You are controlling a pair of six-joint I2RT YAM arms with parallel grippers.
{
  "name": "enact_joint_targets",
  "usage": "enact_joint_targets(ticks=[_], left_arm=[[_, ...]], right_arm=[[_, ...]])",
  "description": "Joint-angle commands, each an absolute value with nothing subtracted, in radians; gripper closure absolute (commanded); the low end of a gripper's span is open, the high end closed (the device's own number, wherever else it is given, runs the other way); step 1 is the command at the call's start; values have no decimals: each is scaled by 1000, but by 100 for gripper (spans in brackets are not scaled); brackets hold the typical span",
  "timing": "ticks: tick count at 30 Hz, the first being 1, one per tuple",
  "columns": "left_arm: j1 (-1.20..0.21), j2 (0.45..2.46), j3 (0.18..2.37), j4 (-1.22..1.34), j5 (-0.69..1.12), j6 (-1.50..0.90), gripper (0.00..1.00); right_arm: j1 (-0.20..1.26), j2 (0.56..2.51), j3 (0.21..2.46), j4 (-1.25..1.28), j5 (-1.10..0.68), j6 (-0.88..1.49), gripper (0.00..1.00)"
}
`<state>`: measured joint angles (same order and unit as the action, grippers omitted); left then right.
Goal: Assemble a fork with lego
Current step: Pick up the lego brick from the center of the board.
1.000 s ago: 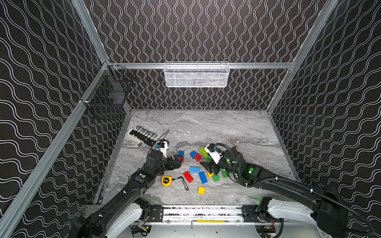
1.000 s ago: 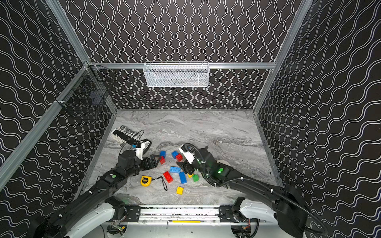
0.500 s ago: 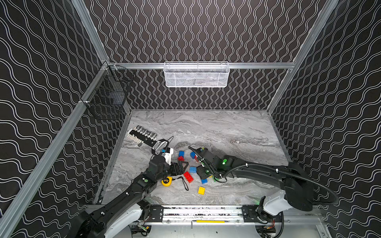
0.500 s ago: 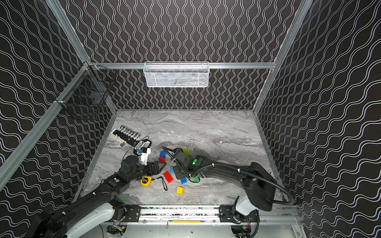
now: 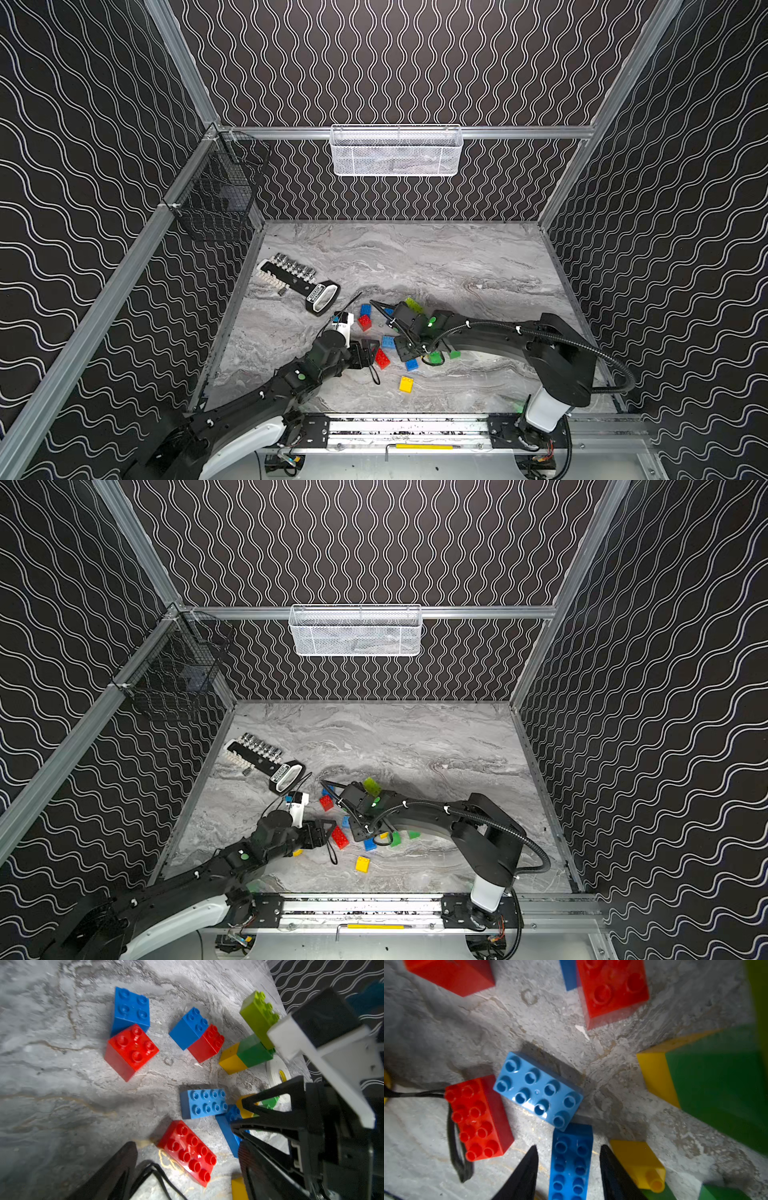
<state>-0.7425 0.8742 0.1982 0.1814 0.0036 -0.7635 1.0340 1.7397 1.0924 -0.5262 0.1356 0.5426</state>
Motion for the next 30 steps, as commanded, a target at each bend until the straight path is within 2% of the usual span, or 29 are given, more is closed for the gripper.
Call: enact_joint_targets(ticks=[1,18,23,30], left_arm=[[-744,883,212,199,-23,-760,19],[-744,912,219,212,-20,-744,19],[-744,924,222,219,-17,-738,20],[-744,931,219,225,-15,-736,20]], right_arm=[[1026,1746,1097,-549,135,560,50],[1026,1820,1154,-598,141,542,54],[1028,1824,1155,-608,143,543,59],[1031,1829,1161,-620,138,544,58]])
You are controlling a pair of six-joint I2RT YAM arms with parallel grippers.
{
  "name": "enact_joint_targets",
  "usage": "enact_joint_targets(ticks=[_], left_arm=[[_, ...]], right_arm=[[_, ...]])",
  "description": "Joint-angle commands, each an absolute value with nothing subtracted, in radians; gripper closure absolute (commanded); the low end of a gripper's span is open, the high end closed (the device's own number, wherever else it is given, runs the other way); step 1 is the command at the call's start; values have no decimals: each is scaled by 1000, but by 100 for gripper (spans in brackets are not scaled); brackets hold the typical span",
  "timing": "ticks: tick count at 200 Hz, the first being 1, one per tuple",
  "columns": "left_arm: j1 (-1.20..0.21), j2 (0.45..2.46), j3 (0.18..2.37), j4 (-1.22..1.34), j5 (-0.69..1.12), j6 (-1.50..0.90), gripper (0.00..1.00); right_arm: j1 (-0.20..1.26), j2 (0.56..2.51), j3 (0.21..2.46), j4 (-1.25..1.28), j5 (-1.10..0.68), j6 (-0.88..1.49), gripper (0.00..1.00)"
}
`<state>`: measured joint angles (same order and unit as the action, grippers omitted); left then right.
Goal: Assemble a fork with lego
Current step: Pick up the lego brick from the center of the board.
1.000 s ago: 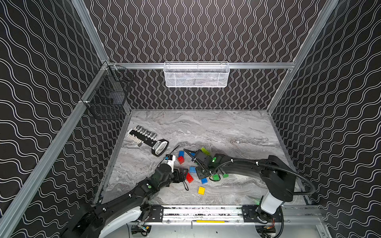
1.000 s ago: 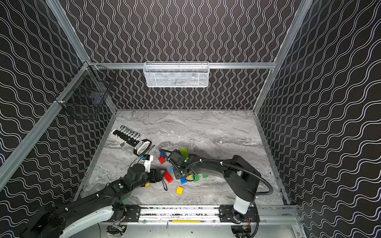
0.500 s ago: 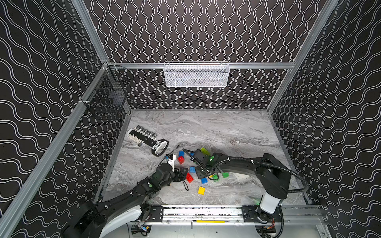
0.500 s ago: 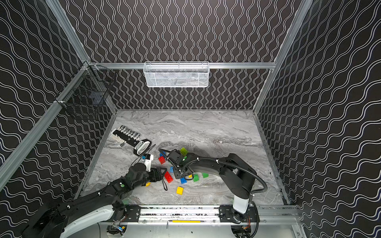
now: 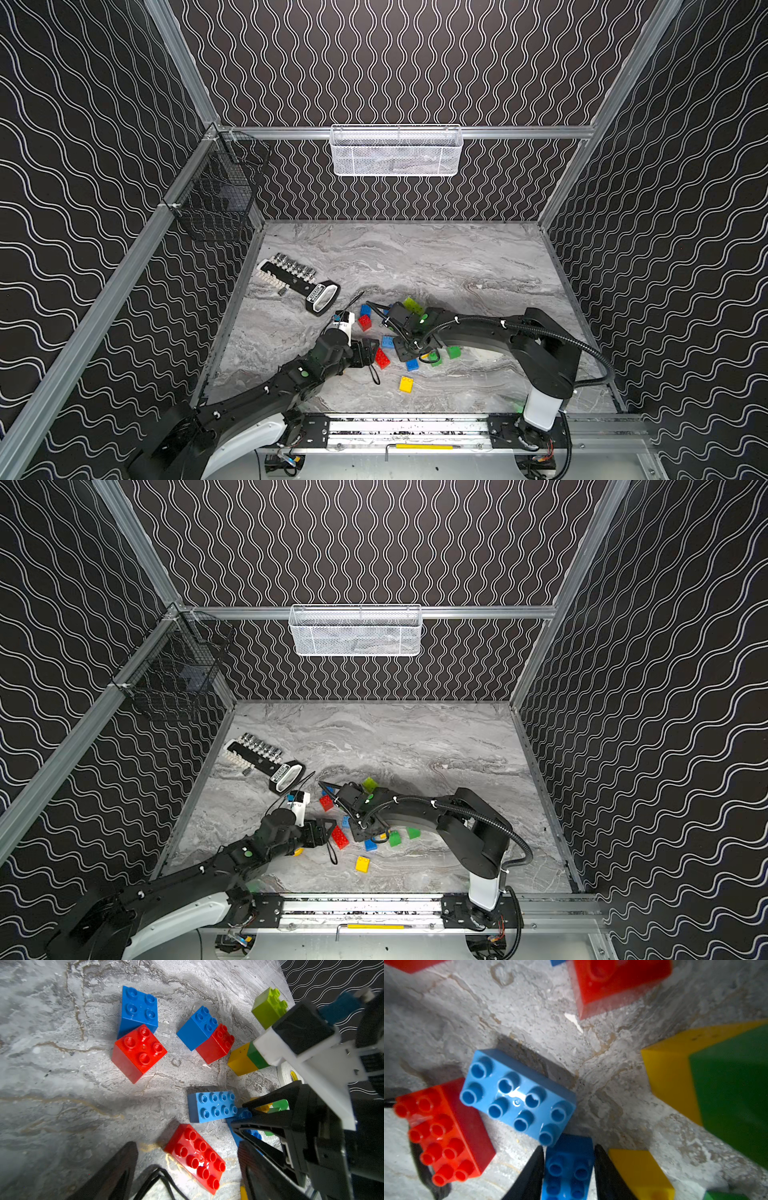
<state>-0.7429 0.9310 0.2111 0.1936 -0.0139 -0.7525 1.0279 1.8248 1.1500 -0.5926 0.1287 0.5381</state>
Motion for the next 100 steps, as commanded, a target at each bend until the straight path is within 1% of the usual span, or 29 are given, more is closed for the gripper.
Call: enact_joint_targets(ticks=[1,36,58,79,100], left_arm=[[-744,929,221,222,-17,-736,20],[-744,927,224,213,-16,-730,20],[-744,929,225,215,-15,-729,20],[-744,936,234,214,-15,-726,20],[-744,940,244,210,-17,-719,20]], right_arm=[[1032,1830,1162,-621,137,545,58],[1037,1823,1161,-629,132,549,58],[1040,1810,1157,-630,124,554,61],[1044,1790,1156,-632,124,556,67],[1045,1759,1147,-625,121,558,70]])
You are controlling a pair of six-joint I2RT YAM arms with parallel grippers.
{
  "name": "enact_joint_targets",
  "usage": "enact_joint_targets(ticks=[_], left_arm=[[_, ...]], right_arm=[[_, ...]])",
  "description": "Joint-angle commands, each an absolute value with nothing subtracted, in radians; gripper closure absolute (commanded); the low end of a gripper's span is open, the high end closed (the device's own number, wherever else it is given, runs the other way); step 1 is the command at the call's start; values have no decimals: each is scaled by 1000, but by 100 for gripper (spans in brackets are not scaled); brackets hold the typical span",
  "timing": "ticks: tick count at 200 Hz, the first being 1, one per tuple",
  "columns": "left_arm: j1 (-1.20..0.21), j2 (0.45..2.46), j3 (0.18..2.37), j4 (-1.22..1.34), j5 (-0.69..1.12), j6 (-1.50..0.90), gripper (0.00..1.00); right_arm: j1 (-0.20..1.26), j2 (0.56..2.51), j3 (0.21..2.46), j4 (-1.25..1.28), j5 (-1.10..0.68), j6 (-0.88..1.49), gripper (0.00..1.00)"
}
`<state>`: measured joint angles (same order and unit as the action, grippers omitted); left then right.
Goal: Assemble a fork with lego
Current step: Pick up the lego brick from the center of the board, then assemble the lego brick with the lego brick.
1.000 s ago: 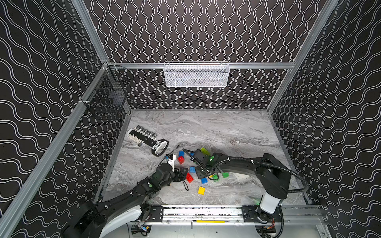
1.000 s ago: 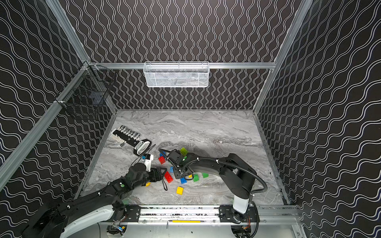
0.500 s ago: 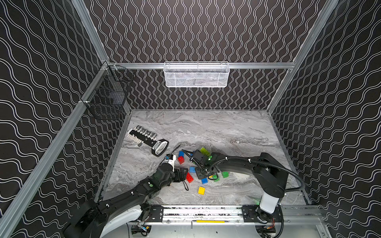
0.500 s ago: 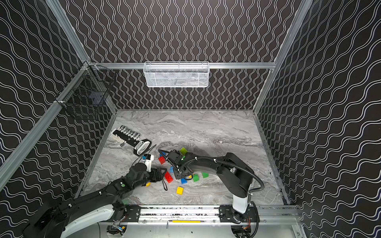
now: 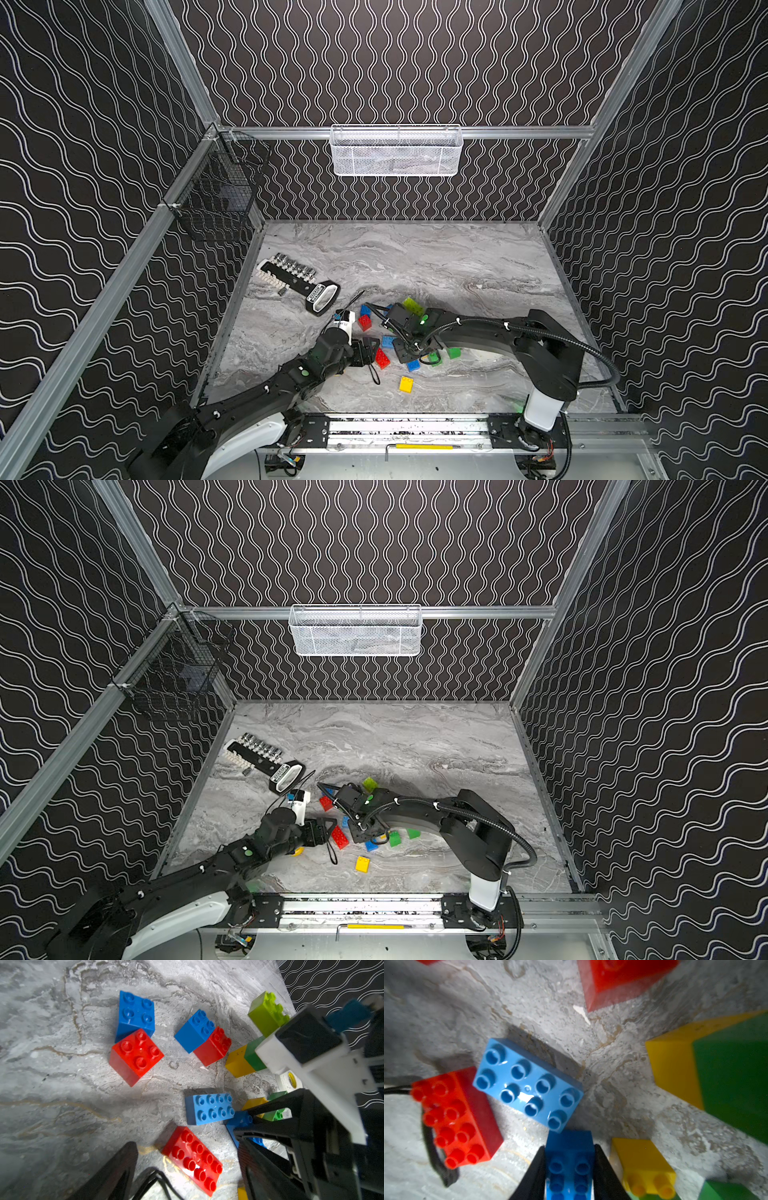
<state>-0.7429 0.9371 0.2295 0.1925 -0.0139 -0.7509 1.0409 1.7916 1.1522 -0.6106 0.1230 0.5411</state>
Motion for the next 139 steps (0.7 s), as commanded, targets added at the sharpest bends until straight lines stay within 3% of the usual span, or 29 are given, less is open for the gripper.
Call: enact_joint_targets(ticks=[1,40,73,109,139], left_arm=[[-744,940,244,209,-17,-719,20],[-740,944,282,195,-14,-706,20],[-713,978,351,206,38,-665,20],[-617,1092,424,324,207,-645,20],[-560,1236,526,400,335,-624,18]], right_arm=[[1045,1758,1146,-625,122,559,70],[1043,1668,1117,-598,103,531,72],[1006,1524,1066,-594,77,376,78],[856,1342,1003,-608,-9,174,82],[752,1328,1040,-668,-45,55,84]])
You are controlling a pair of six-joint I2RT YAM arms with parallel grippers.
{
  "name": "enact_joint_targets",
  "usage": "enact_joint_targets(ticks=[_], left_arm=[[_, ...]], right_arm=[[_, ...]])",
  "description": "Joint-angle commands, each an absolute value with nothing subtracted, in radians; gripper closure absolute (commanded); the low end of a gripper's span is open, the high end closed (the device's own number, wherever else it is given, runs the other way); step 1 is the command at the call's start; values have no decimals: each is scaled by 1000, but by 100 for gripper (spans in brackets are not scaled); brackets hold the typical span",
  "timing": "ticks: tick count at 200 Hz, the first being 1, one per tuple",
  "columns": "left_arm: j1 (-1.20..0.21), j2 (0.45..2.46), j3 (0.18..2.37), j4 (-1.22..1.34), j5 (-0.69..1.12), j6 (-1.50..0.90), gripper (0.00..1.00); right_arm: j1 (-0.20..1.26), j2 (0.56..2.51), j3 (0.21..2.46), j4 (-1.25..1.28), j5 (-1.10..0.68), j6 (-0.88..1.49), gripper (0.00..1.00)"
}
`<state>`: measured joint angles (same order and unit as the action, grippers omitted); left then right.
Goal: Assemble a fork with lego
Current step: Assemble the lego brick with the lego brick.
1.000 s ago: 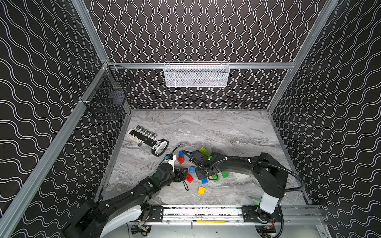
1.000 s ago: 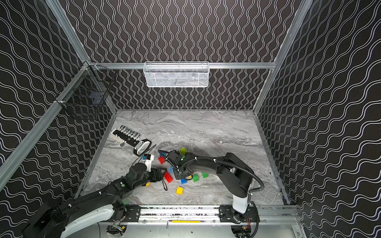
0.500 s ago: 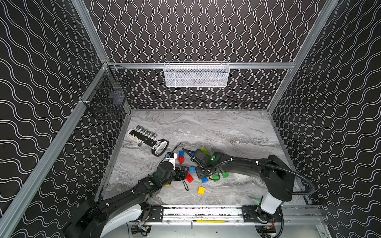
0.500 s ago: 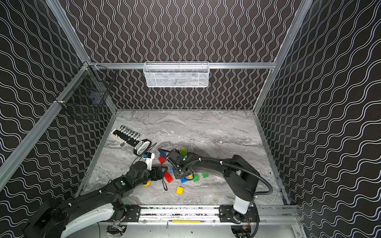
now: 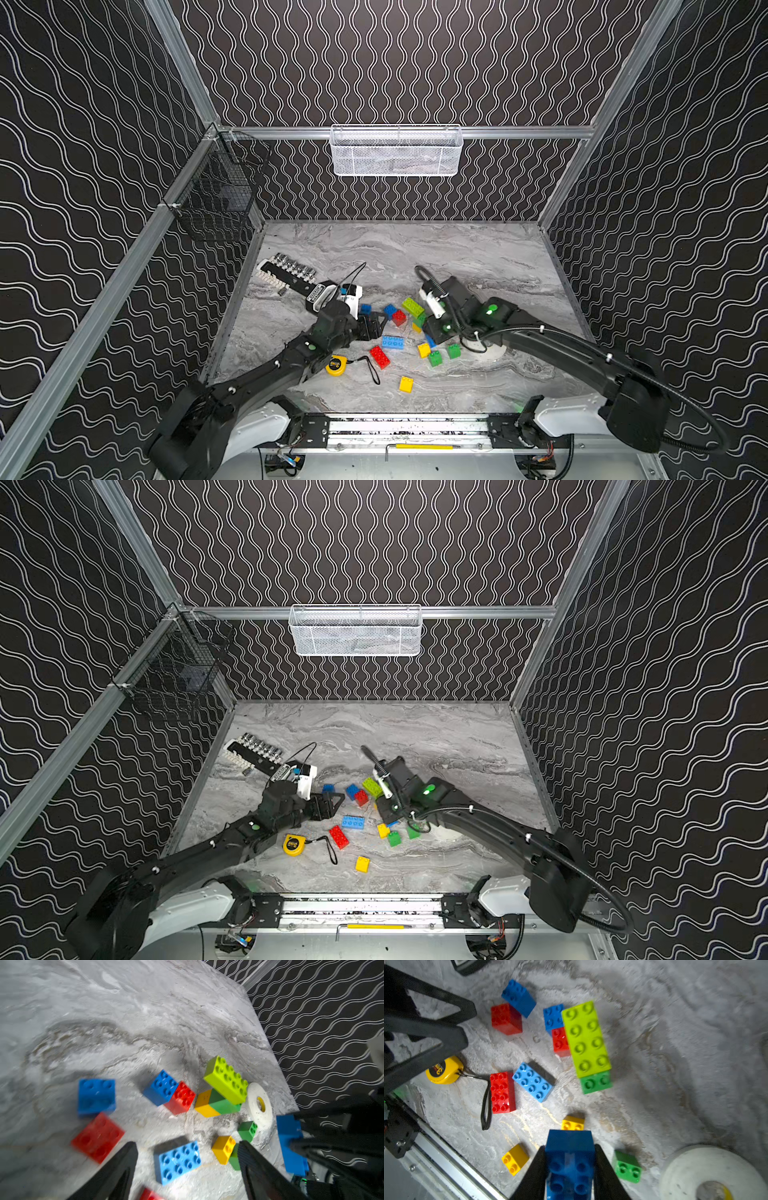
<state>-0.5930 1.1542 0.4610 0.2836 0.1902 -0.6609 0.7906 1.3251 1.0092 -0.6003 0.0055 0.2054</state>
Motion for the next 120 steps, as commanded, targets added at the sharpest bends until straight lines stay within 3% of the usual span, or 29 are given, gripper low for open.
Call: enact_joint_targets(ticks=[1,67,120], left_arm=[[-559,1243,530,402,339,-623,18],[-455,1518,726,466,565,-666,18],[-441,1636,794,503,699,-699,29]], right_arm=[[751,1330,1043,-671,-43,52,84],[738,1559,1272,-831,53,-69,84],[739,1637,1334,-850,37,-115,83]])
